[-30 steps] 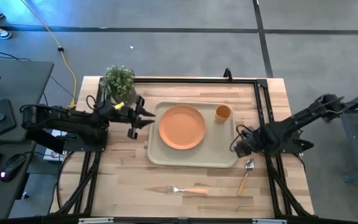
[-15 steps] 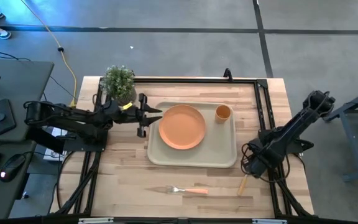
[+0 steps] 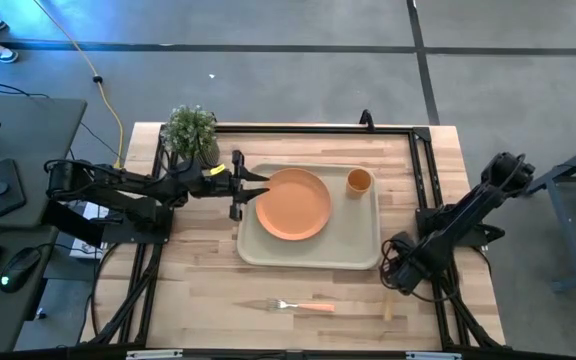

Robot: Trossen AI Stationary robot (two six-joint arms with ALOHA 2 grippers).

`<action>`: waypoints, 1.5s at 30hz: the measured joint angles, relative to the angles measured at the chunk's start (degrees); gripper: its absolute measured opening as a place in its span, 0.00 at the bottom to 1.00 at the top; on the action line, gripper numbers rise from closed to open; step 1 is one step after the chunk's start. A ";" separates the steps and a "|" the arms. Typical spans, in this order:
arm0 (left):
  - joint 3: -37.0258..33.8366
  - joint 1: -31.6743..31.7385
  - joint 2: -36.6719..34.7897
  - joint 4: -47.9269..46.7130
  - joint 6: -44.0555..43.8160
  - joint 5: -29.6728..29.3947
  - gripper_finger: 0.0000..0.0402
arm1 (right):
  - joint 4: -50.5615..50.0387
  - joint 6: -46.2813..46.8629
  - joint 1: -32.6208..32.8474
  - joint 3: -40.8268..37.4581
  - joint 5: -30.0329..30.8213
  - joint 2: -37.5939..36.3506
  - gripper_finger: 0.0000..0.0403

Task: Pick and place plate/cup/fork/spoon on tray
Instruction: Put the orange spoon to the left of the orange plate on the tray

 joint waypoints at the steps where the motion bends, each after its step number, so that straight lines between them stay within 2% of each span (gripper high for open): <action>1: 0.00 0.00 0.00 0.04 0.02 0.00 0.28 | 0.86 0.00 0.00 0.03 0.03 0.52 0.34; 10: 0.00 0.00 0.00 0.00 1.98 0.10 0.28 | 3.51 3.20 0.00 0.22 0.60 2.92 0.33; 15: 0.00 0.00 0.00 0.11 3.33 -1.38 0.28 | -4.37 6.59 0.00 2.35 0.99 2.72 0.32; 22: 0.02 0.00 -0.29 -2.84 4.13 -2.47 0.28 | -13.14 7.14 0.39 10.94 1.92 2.57 0.32; 29: 0.02 2.09 -3.47 -9.93 1.41 -2.52 0.28 | -7.61 15.33 5.57 14.18 10.13 4.31 0.32; 38: 0.00 4.40 -5.01 -17.64 1.35 -2.58 0.28 | 8.73 16.03 4.85 14.47 1.17 13.64 0.32; 41: 0.00 4.90 -5.01 -17.58 1.38 -2.58 0.28 | 8.01 16.28 4.61 16.62 -0.65 15.56 0.32; 45: 0.00 4.90 -5.01 -17.47 1.40 -2.58 0.28 | 2.34 15.58 4.24 19.30 0.61 16.74 0.32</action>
